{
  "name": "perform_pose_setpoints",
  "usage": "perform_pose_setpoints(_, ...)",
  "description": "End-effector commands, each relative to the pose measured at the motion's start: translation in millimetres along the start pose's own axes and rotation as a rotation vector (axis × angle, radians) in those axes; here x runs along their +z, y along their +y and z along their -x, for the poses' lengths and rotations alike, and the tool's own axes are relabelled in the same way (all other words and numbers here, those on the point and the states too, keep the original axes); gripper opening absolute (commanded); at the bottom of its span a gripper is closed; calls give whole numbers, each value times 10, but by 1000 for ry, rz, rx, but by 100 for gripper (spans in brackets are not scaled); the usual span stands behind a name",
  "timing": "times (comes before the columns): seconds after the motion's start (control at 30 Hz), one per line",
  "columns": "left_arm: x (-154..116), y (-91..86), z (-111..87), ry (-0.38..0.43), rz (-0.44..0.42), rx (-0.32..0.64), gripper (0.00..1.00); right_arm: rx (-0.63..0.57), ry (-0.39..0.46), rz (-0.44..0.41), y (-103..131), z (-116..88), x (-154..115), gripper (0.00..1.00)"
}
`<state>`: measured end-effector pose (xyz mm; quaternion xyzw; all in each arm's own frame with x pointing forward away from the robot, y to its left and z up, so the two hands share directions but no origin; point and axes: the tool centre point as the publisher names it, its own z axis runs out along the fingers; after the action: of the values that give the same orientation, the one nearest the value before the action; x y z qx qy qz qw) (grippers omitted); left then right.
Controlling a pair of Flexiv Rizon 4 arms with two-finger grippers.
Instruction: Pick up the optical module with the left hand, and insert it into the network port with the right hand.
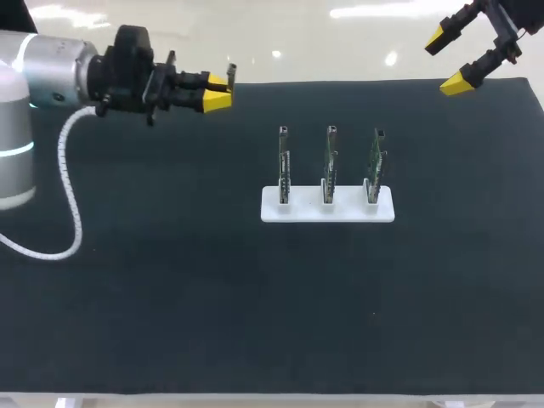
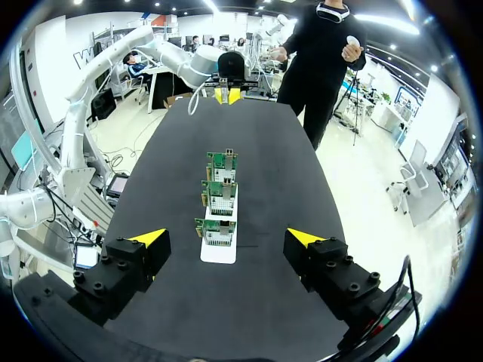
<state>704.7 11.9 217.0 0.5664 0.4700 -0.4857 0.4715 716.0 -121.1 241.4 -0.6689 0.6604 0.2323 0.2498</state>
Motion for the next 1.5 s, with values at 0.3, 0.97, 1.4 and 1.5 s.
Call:
perform_pose_setpoints(0.3,240,-211,177,13,232,-36,0,-1,-1,-1,6,-2,1,100)
perform_pose_setpoints(0.97,570,-86,24,-7,254,0,0,-1,-1,-1,6,-2,1,100)
perform_pose_setpoints(1.4,650,-14,-35,-9,183,6,0,-1,-1,-1,6,-2,1,100)
perform_pose_setpoints(1.5,658,4,-50,-5,185,13,0,-1,-1,-1,6,-2,1,100)
